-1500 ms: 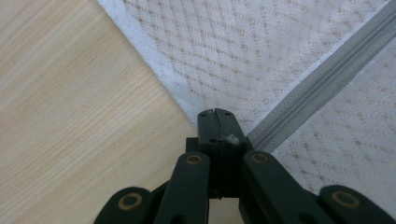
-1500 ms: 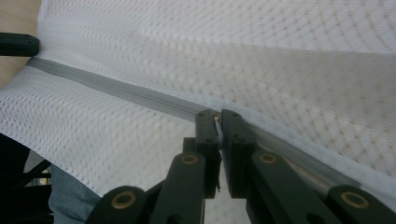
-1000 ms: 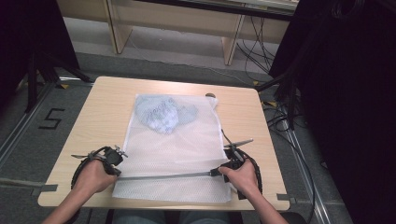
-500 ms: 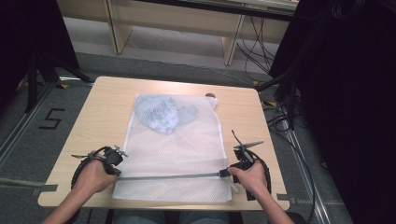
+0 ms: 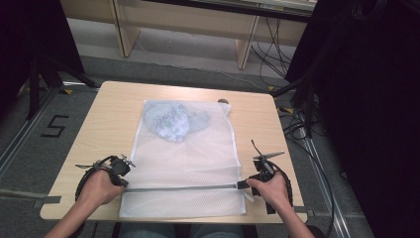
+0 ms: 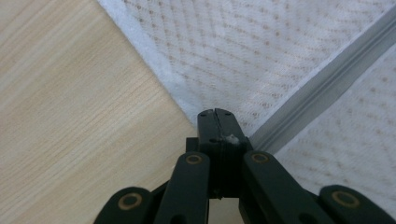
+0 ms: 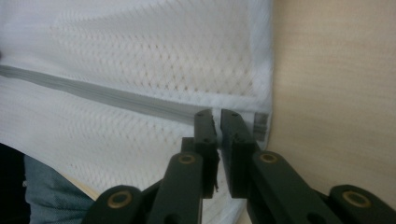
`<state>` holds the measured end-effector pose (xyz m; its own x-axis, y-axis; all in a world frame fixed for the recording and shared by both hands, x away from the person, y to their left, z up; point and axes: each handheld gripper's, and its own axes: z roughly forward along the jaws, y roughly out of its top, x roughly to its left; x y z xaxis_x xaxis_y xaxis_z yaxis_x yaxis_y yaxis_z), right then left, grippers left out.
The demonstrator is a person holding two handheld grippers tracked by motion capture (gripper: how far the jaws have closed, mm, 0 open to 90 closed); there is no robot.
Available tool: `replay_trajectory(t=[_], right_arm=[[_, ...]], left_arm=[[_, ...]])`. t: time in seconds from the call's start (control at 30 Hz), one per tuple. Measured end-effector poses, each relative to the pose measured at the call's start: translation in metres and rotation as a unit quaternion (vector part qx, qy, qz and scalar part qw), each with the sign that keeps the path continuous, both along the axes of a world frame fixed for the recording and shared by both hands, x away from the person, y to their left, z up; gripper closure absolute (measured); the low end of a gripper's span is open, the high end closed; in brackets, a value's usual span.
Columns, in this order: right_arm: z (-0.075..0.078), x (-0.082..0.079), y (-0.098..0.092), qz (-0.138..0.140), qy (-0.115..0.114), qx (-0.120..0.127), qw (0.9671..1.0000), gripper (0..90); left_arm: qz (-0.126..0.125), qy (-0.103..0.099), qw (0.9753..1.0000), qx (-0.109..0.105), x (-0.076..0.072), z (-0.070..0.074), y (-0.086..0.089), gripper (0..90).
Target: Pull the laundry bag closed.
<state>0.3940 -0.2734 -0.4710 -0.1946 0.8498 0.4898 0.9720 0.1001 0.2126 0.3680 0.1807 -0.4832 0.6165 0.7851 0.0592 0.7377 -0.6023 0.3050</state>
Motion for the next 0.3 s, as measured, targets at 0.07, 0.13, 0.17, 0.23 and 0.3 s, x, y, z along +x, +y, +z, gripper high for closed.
replay_trajectory(t=[0.07,0.13,0.17,0.23,0.3], right_arm=[[-0.001,0.001,-0.010,0.023,-0.060,0.009,0.9979,74.9],[0.008,-0.003,-0.009,-0.036,-0.052,0.036,0.9974,67.8],[0.009,-0.003,-0.012,-0.034,-0.067,0.034,0.9966,65.9],[0.010,-0.003,-0.015,-0.038,-0.083,0.032,0.9953,62.9],[0.012,-0.005,-0.013,-0.059,-0.046,0.059,0.9955,61.9]], left_arm=[[-0.002,-0.002,1.0000,0.000,0.000,0.000,0.000,90.0],[0.000,-0.008,1.0000,-0.005,-0.001,-0.001,0.001,90.0],[0.006,-0.014,0.9998,-0.010,-0.001,-0.001,0.002,89.8],[0.007,-0.021,0.9996,-0.020,-0.002,-0.001,0.005,88.0],[0.025,-0.054,0.9977,-0.034,-0.002,0.004,0.009,80.6]])
